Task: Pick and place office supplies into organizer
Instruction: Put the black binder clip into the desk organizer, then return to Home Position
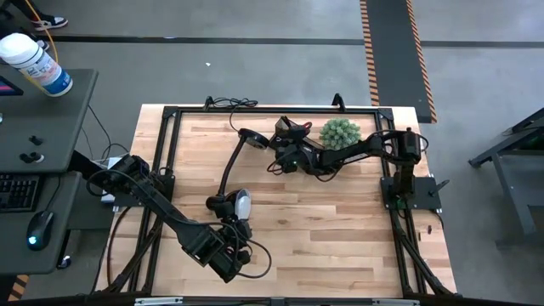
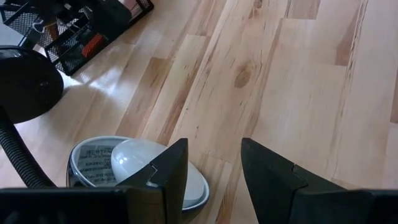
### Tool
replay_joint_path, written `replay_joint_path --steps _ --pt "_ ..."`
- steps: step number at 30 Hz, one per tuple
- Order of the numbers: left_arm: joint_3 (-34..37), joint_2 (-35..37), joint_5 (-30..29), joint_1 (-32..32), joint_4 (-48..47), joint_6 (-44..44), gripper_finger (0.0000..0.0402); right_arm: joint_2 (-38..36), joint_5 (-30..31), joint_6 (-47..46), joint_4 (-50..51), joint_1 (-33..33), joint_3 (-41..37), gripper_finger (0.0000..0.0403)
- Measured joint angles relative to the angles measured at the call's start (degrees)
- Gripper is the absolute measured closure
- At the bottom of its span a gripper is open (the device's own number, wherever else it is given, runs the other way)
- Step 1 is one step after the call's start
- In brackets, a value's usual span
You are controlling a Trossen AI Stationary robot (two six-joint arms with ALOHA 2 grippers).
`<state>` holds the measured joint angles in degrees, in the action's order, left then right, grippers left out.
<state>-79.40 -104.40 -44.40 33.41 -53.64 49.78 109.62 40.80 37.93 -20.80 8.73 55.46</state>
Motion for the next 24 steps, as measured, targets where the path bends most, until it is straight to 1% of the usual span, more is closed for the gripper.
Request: replay_joint_path --steps 3,5,12,16,21,24 --pt "0.00 0.00 0.00 0.02 0.02 0.01 0.0263 0.00 -0.17 -1.07 1.77 -0.01 0.00 0.0400" --pt "0.00 0.00 0.01 0.02 0.06 0.00 0.0263 0.00 -0.34 -2.06 3.03 -0.02 0.00 0.0390" --pt "0.00 0.00 0.01 0.02 0.12 0.02 0.0263 -0.02 0.32 -3.41 3.19 0.00 0.00 0.0328" --pt "0.00 0.00 0.01 0.00 0.15 0.02 0.0263 -0.07 0.35 -3.40 2.97 -0.37 0.00 0.0306" --pt "0.00 0.00 -0.62 0.02 -0.01 0.01 0.0263 -1.05 1.13 -3.06 2.99 -3.27 0.00 0.0302" --pt "0.13 0.01 -2.59 0.02 -0.43 -0.48 0.0263 -2.77 3.37 -3.08 4.18 -5.47 0.00 0.0316"
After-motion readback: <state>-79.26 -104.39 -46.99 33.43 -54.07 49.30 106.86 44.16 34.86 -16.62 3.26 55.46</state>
